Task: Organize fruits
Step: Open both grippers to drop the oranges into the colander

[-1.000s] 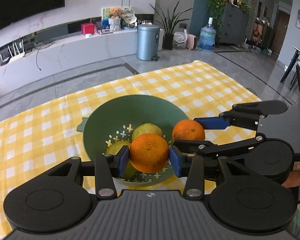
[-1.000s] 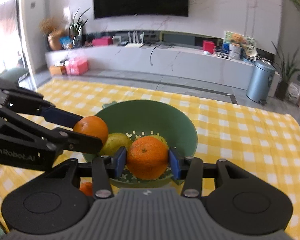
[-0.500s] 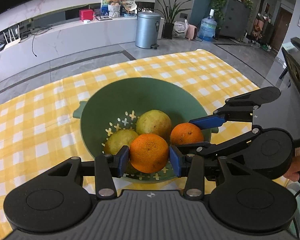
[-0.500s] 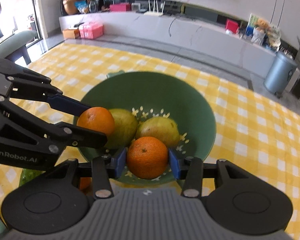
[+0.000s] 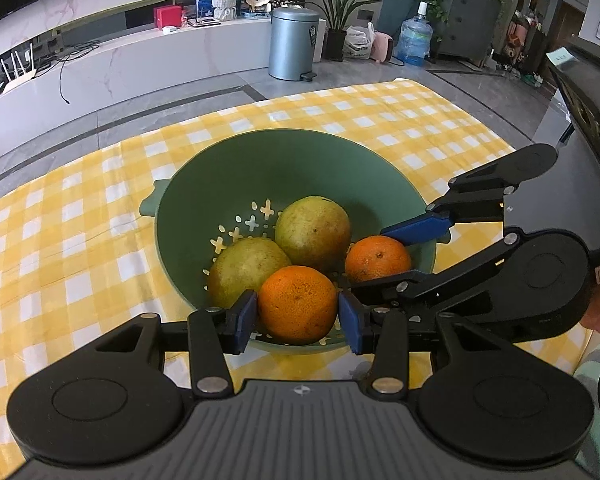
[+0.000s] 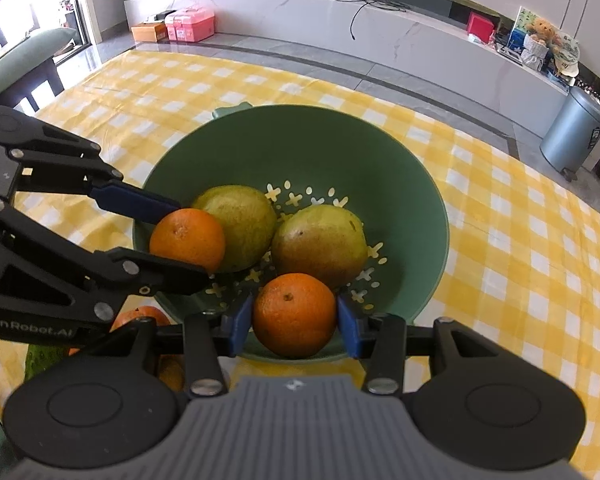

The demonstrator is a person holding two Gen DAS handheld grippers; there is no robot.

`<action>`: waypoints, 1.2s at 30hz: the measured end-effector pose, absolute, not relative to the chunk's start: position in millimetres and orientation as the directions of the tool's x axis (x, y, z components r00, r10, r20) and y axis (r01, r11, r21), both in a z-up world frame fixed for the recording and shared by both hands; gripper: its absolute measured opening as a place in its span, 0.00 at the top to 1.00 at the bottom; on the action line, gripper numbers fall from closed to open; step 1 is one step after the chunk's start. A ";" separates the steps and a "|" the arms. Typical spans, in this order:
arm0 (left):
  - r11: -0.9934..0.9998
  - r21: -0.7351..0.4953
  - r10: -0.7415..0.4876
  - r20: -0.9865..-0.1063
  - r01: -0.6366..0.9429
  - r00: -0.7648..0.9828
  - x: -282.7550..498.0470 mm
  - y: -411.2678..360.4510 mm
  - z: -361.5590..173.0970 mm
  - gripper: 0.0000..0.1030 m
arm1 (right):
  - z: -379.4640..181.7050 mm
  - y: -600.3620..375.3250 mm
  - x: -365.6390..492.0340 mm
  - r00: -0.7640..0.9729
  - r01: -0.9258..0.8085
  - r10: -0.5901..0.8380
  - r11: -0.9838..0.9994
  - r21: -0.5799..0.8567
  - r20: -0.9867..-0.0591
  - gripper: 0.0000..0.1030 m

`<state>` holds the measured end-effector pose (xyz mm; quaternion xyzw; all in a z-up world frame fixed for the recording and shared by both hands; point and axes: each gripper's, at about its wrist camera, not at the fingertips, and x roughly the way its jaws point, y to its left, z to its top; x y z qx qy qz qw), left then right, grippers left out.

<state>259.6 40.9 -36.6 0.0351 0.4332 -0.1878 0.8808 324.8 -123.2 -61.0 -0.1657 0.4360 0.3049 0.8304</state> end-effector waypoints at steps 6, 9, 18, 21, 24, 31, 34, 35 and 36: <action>0.926 -0.099 -0.303 -0.771 0.364 0.561 258.5 41.7 -36.8 0.47 | -60.2 -121.4 324.7 0.437 -0.656 0.349 0.754 -0.028 -0.829 0.58; 0.925 -0.102 -0.309 -0.763 0.367 0.568 256.7 42.3 -36.1 0.45 | -59.1 -122.7 324.7 0.443 -0.654 0.347 0.756 -0.033 -0.827 0.56; 0.924 -0.096 -0.318 -0.731 0.369 0.604 249.3 43.4 -24.4 0.36 | -51.4 -128.6 320.0 0.477 -0.636 0.355 0.771 -0.037 -0.804 0.44; 0.924 -0.085 -0.316 -0.716 0.372 0.622 244.9 42.0 -18.4 0.36 | -46.8 -133.1 313.5 0.504 -0.619 0.366 0.785 -0.031 -0.782 0.43; 0.922 -0.065 -0.314 -0.700 0.382 0.641 238.0 39.5 -10.5 0.36 | -43.3 -138.2 302.5 0.553 -0.585 0.372 0.810 -0.030 -0.746 0.43; 0.920 -0.038 -0.310 -0.681 0.391 0.664 221.6 36.0 1.6 0.36 | -37.8 -152.0 268.3 0.686 -0.462 0.335 0.886 -0.031 -0.646 0.40; 0.920 -0.037 -0.311 -0.674 0.390 0.670 214.6 35.7 4.9 0.36 | -34.3 -158.5 252.2 0.734 -0.410 0.327 0.912 -0.004 -0.596 0.40; 0.919 -0.038 -0.314 -0.672 0.392 0.671 211.8 35.8 5.5 0.36 | -33.9 -160.9 246.9 0.744 -0.397 0.327 0.918 0.008 -0.583 0.39; 0.918 -0.040 -0.317 -0.674 0.395 0.667 209.3 35.9 5.8 0.36 | -33.4 -162.0 242.2 0.751 -0.386 0.326 0.922 0.019 -0.573 0.39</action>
